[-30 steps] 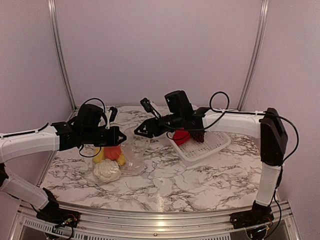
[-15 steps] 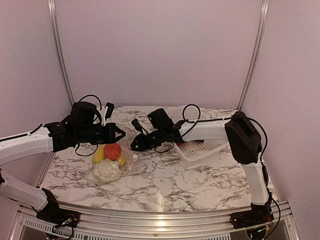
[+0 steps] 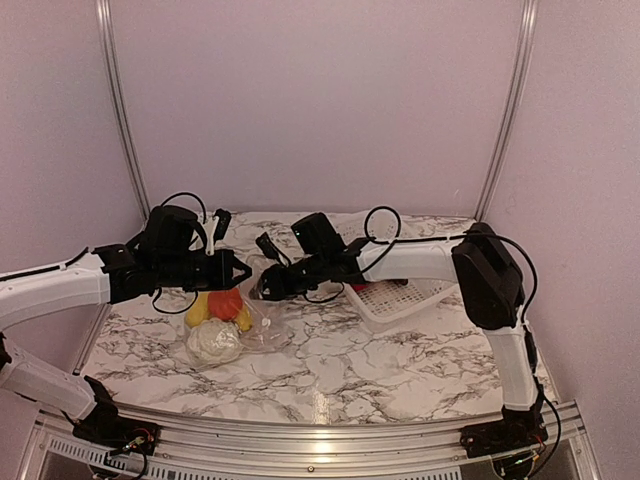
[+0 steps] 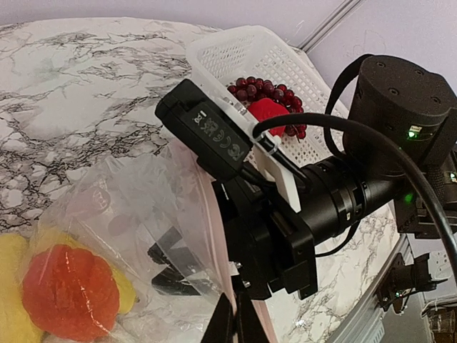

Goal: Open the zip-top bag and remove the fake food

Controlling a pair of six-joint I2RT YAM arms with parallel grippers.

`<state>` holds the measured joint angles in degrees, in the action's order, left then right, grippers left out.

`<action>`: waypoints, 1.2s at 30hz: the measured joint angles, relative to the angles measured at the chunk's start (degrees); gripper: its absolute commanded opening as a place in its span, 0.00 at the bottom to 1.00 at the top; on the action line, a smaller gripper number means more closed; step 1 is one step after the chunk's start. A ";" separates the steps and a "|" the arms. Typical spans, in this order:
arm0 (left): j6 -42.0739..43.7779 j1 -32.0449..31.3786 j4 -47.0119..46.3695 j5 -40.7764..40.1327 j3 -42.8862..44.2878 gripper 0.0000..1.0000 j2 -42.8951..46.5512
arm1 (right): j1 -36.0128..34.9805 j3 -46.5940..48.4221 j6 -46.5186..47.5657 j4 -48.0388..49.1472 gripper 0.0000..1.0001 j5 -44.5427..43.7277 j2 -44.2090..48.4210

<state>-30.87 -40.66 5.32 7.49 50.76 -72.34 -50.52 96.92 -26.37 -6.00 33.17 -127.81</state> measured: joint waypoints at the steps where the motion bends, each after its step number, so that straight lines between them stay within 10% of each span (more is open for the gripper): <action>1: 0.00 0.00 -0.02 0.00 0.02 0.00 0.00 | -0.02 0.00 -0.02 0.07 0.30 0.52 0.26; 27: -2.62 0.11 -11.37 9.22 -5.55 0.00 2.99 | -0.81 3.67 -11.63 14.12 0.53 4.76 -7.82; 36: -2.80 0.26 -12.59 12.70 -5.55 0.00 3.17 | -1.62 3.87 -12.98 14.60 0.76 3.54 -7.82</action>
<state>-33.67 -40.40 -7.27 20.18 45.21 -69.17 -52.14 100.79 -39.35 8.60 36.71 -135.63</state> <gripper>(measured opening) 0.004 0.754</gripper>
